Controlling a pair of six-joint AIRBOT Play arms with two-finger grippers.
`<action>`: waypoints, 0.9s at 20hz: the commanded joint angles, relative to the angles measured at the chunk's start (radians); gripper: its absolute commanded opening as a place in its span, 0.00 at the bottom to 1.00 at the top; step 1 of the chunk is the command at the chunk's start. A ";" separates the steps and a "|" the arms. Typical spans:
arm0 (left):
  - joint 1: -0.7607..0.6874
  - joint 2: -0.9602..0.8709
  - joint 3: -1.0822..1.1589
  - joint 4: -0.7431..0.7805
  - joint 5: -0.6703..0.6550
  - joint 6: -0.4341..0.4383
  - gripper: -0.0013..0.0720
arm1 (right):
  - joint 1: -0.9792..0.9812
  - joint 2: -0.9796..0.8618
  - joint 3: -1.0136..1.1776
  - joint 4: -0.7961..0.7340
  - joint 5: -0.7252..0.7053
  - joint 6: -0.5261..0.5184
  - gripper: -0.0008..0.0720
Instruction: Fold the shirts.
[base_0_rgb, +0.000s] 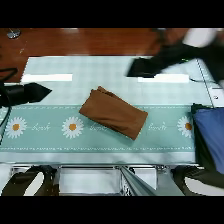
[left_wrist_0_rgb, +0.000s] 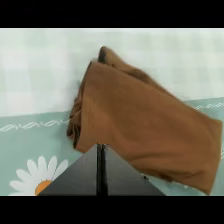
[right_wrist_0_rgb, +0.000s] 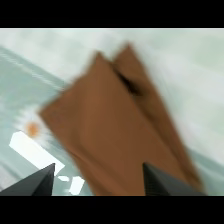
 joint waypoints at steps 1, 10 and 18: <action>0.001 0.006 -0.084 0.033 -0.003 -0.001 0.06 | -0.109 0.440 -0.491 -0.299 -0.189 0.203 0.87; 0.001 0.006 -0.277 -0.092 0.096 0.000 0.06 | -0.111 0.537 -1.275 0.517 -0.681 0.053 0.87; 0.001 0.006 -0.280 -0.092 0.097 -0.001 0.06 | 0.027 0.026 -0.993 0.780 -0.570 -0.269 0.73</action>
